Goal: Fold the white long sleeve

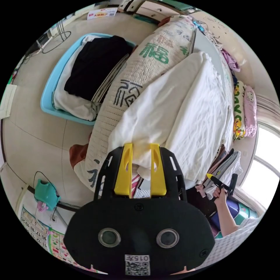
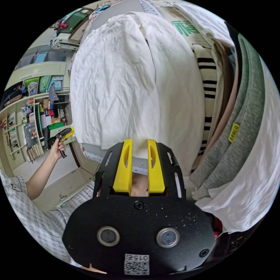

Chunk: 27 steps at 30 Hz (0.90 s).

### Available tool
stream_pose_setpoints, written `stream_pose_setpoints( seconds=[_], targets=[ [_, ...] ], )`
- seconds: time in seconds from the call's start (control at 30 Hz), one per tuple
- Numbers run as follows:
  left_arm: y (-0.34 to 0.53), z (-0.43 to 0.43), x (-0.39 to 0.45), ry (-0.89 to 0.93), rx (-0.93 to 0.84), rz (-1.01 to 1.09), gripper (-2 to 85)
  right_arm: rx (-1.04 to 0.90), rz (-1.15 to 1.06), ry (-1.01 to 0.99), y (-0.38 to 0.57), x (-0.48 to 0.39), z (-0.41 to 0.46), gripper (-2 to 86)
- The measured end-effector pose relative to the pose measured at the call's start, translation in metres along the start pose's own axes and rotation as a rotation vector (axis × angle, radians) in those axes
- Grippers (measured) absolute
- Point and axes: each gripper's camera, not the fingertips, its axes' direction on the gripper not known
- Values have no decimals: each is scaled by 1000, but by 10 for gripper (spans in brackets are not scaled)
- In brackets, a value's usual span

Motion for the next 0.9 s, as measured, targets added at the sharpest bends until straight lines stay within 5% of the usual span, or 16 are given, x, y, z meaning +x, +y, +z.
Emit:
stream_pose_setpoints(
  seconds=[0.13,0.37,0.43,0.7,0.9],
  targets=[
    [-25,-15,-3,-43,-58,79,9,10,-16,26,-6,8,-11,83],
    [-39,-197,-65,-346,611,-126,25,51,17,28,-6,40,-32,83],
    [-33,-210,-75,-354,654,-142,45,58,35,13,-5,48,-31,85],
    [11,-31,-81,96,88,109,65,33,145,-8,4,87,-18,92],
    [38,28,-93,203,16,92,65,32,166,-65,8,109,-17,91]
  ],
)
